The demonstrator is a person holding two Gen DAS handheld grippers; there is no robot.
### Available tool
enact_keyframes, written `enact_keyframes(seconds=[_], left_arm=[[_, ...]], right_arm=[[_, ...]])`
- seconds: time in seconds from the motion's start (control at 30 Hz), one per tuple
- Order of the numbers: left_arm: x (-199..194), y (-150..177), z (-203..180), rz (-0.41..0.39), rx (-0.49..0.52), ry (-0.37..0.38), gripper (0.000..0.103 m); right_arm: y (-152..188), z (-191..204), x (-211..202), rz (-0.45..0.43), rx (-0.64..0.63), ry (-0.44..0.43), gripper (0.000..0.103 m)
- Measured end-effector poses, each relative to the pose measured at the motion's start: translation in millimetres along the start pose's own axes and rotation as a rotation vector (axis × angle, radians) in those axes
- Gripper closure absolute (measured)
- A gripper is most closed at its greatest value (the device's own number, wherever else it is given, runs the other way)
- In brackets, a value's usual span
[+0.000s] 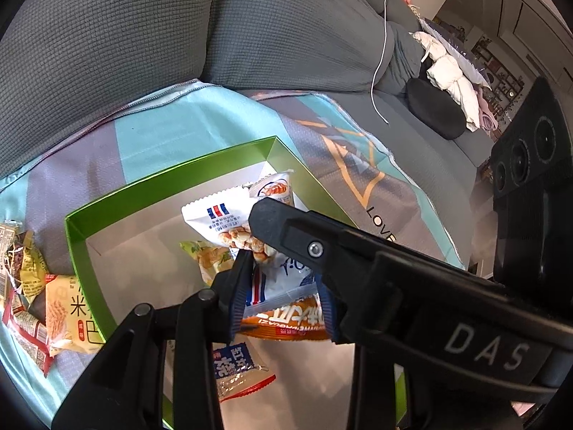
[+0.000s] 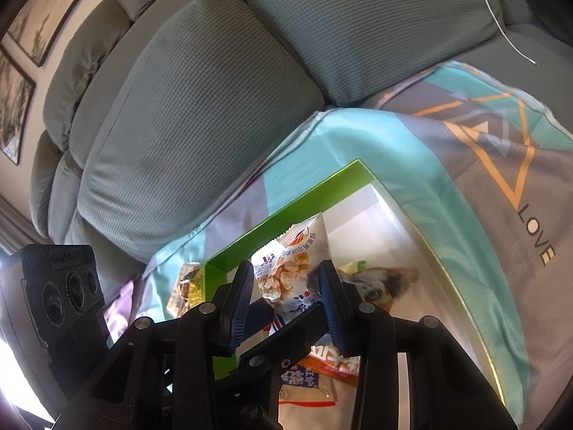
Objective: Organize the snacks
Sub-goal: 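Carry the peanut packet with the right gripper into the green box, then open the right gripper to release the peanut packet in the box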
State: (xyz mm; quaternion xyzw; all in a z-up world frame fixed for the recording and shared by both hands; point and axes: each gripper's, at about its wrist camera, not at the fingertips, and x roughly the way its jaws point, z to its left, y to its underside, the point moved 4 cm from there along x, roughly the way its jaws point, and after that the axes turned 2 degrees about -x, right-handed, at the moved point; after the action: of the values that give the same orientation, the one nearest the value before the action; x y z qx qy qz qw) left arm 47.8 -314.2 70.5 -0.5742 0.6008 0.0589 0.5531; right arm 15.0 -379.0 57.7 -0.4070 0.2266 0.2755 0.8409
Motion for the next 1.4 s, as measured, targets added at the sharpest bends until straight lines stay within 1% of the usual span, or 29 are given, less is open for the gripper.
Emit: enact_keyframes(seconds=[0.53,0.87,1.13,1.17,1.4], left_arm=[[21,2,14,0.052,-0.047,-0.005,0.070],[27,4,17,0.078,-0.054,-0.001,0.069],[30,6,19,0.102,-0.050,-0.006,0.065],[31,6,20,0.108,-0.053,-0.010,0.063],[33,8,23,0.128,-0.055,-0.019,0.059]], right_arm=[[2,-18,22,0.065,0.075,0.024,0.062],[4,-23,27,0.081,0.095,0.049,0.062],[4,-30,34,0.106,0.115,0.076,0.062],[4,-30,35,0.108,0.116,0.079,0.062],[5,-35,39,0.130,0.125,0.093,0.062]])
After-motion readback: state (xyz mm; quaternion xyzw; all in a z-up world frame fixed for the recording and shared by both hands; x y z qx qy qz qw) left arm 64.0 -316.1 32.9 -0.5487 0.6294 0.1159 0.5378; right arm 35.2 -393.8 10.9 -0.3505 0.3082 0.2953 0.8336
